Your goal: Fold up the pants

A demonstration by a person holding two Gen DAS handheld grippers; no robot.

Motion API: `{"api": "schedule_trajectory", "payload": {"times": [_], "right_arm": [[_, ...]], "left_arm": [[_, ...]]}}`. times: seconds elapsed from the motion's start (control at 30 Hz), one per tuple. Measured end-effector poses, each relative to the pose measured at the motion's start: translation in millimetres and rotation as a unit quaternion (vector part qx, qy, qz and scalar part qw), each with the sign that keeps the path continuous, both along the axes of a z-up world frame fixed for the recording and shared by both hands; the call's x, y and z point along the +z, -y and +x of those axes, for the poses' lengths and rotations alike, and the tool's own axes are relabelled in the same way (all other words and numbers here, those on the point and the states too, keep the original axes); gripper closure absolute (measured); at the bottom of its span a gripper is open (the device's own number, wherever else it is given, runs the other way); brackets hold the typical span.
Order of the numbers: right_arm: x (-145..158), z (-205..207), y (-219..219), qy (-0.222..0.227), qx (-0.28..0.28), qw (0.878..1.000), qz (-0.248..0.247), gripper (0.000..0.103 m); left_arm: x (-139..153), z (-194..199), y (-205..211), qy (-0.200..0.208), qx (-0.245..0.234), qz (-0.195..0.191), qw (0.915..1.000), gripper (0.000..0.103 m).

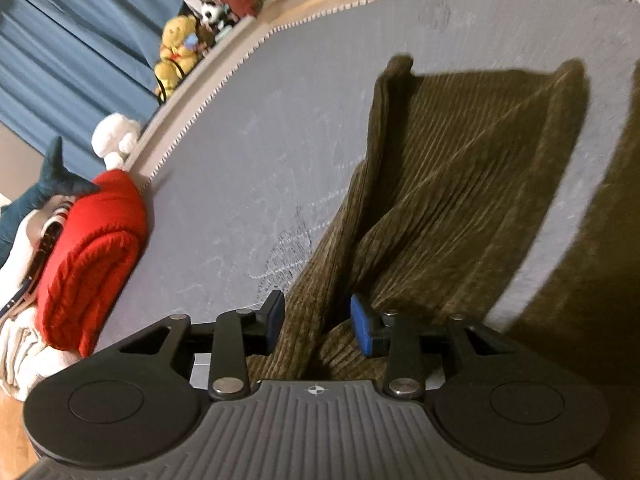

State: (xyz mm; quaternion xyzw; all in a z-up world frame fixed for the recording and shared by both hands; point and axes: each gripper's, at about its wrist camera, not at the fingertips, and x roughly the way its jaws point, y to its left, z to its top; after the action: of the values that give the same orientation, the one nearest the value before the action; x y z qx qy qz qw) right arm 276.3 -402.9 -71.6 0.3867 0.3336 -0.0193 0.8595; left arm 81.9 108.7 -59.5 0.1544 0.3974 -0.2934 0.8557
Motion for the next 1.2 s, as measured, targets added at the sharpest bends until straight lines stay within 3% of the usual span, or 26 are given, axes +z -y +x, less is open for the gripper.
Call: {"api": "schedule_trajectory", "payload": {"times": [0.17,0.27,0.33,0.37,0.5,0.7,0.87,0.97,1.07,1.2], "right_arm": [[-12.4,23.6,-6.3,-0.020,-0.003,1.000,-0.003,0.064],[-13.8,27.2,-11.0,-0.019,0.001,1.000,-0.009,0.083],[-11.4,27.0,-11.1,-0.019,0.002,1.000,-0.013,0.087],[-9.6,25.6,-9.6,-0.018,0.001,1.000,-0.010,0.090],[9.4,13.6,-4.0,0.004,0.004,1.000,-0.013,0.092],[47.7,-29.6,6.1,0.037,0.010,0.998,-0.041,0.093],[84.6,-99.2,13.3,0.047,0.000,0.996,-0.080,0.094],[92.1,-153.3,11.5,0.018,-0.013,0.996,-0.090,0.094],[85.1,-204.4,5.3,-0.054,-0.026,0.993,-0.106,0.094],[48.8,-239.4,8.4,-0.149,-0.024,0.984,-0.099,0.090]], "left_arm": [[-14.8,2.5,13.1,-0.007,-0.020,0.029,0.9994,0.048],[-27.0,-0.4,23.1,-0.001,-0.040,0.067,0.9969,0.044],[-33.3,-2.3,26.9,0.007,-0.050,0.085,0.9951,0.044],[-33.7,-2.6,27.7,0.009,-0.053,0.086,0.9948,0.045],[-30.4,-0.7,24.9,0.014,-0.044,0.093,0.9945,0.081],[-7.6,-7.9,8.6,0.029,-0.028,0.062,0.9973,0.089],[19.0,-28.8,-17.5,0.047,-0.034,0.022,0.9981,0.091],[29.7,-44.0,-35.8,0.044,-0.061,0.011,0.9971,0.092],[30.7,-59.9,-43.8,0.022,-0.112,0.013,0.9934,0.092],[17.4,-73.5,-31.0,-0.004,-0.188,0.063,0.9801,0.088]]}}
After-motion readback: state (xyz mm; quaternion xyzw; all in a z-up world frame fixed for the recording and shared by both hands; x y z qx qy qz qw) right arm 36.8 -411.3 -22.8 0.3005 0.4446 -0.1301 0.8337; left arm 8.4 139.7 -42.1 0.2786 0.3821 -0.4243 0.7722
